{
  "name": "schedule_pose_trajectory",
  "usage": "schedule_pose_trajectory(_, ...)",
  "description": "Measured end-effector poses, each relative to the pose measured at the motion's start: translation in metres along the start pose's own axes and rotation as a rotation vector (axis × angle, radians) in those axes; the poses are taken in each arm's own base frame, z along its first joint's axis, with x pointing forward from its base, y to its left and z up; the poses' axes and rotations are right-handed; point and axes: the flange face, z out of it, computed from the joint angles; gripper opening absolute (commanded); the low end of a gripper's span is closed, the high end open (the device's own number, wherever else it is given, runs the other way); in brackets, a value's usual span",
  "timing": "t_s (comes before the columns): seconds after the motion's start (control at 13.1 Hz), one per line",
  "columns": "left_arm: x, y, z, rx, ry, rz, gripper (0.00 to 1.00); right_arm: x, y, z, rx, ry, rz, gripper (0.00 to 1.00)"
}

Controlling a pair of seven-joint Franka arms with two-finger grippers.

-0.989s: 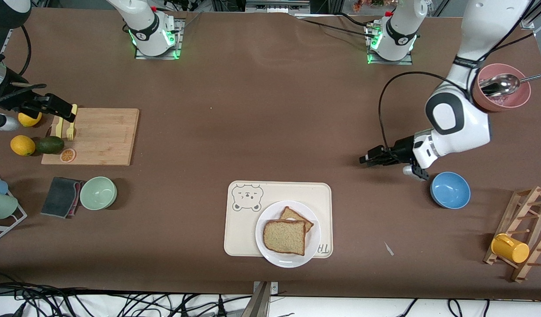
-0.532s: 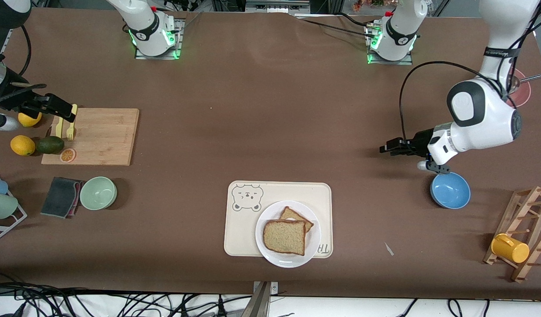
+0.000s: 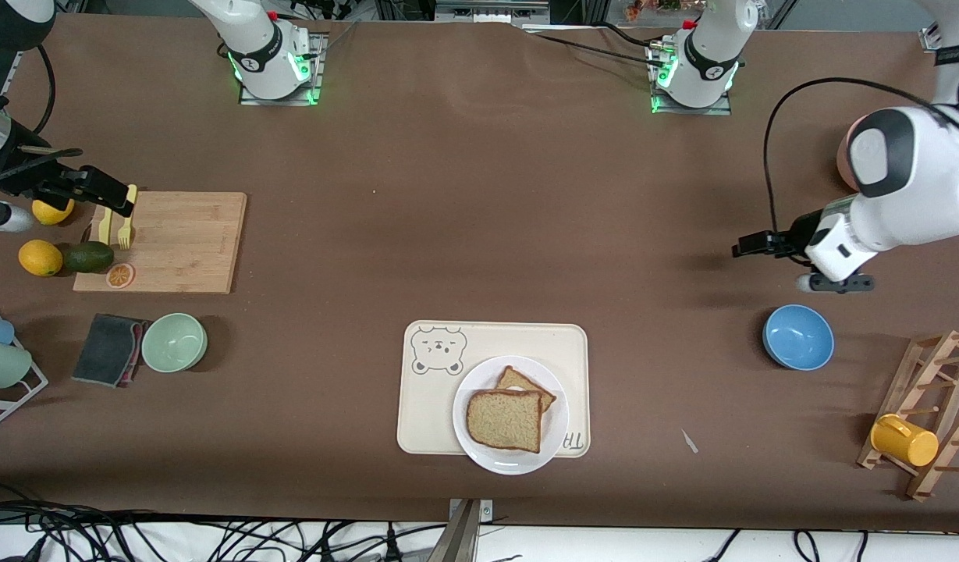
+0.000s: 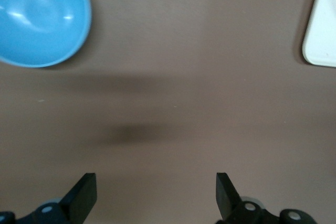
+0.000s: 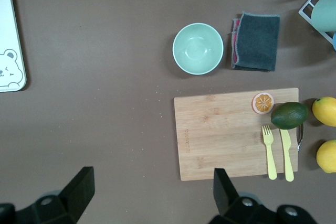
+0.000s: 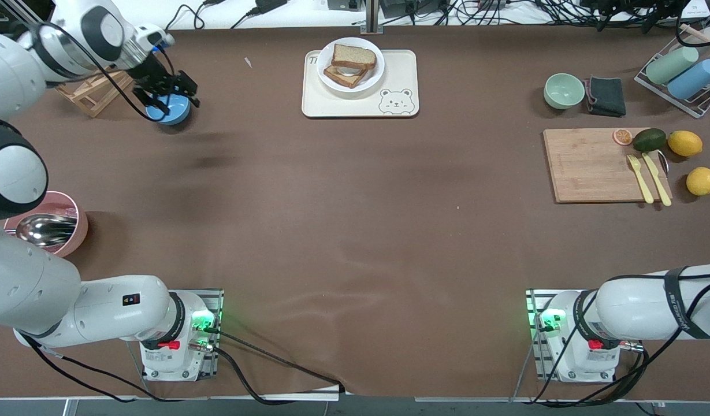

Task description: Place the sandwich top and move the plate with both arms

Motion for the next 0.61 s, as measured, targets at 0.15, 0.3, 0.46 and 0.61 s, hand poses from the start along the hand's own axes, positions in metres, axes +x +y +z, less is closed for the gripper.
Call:
schedule_pose_trajectory(0.15, -0.003, -0.003, -0.032, 0.080, 0.050, -0.050, 1.00, 0.000, 0.000, 0.000, 0.000, 0.000, 0.000, 1.00)
schedule_pose_trajectory(0.3, -0.008, 0.000, -0.065, 0.133, 0.115, -0.061, 1.00, 0.000, 0.000, 0.000, 0.000, 0.000, 0.000, 1.00)
schedule_pose_trajectory(0.46, -0.016, 0.008, -0.106, 0.140, 0.185, -0.056, 1.00, 0.000, 0.000, 0.000, 0.000, 0.000, 0.000, 1.00)
schedule_pose_trajectory(0.61, -0.029, 0.015, -0.142, 0.141, 0.192, -0.055, 1.00, 0.000, 0.000, 0.000, 0.000, 0.000, 0.000, 1.00)
